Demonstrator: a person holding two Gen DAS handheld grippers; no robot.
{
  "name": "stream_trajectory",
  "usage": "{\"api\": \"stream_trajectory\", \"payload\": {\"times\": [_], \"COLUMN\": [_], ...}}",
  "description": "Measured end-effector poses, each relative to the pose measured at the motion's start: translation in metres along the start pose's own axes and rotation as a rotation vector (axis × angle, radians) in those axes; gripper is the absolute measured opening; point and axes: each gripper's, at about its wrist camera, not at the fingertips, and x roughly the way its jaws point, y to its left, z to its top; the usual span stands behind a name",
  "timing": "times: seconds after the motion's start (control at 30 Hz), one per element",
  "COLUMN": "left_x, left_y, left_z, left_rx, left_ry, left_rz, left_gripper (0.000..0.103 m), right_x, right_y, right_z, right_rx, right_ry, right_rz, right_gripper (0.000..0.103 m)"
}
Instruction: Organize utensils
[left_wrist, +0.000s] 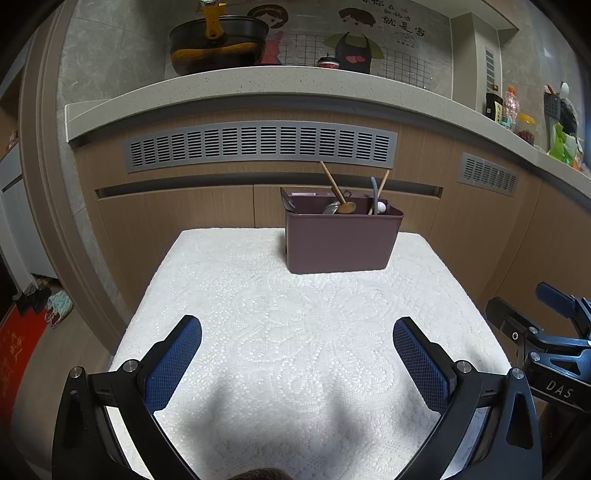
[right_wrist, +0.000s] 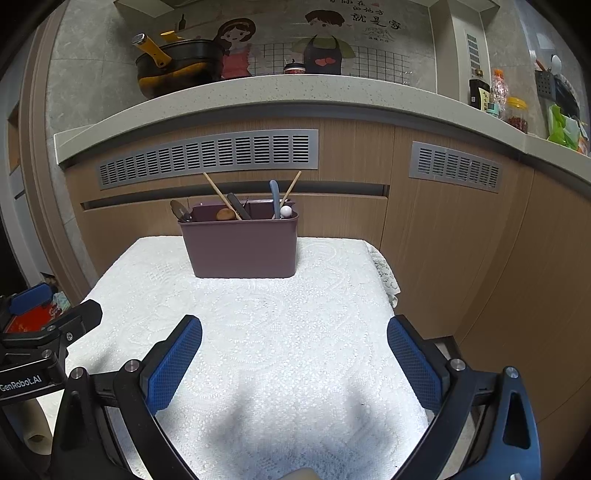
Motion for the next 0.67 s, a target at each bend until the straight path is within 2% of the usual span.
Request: {"api": "stream_trajectory", "payload": {"times": [0.67], "left_x": [-0.0086], "left_y": [-0.0015], "left_z": [-0.0026], "left_rx": [-0.008], "left_ry": [-0.016], "left_rz": [0.026], "left_gripper": [0.103], "right_x": [-0.0018], "right_y": [0.0006], "right_z": [0.0020], "right_rx": [0.003], "right_ry": [-0.003], "right_rz": [0.005], "right_gripper": [0.101]}}
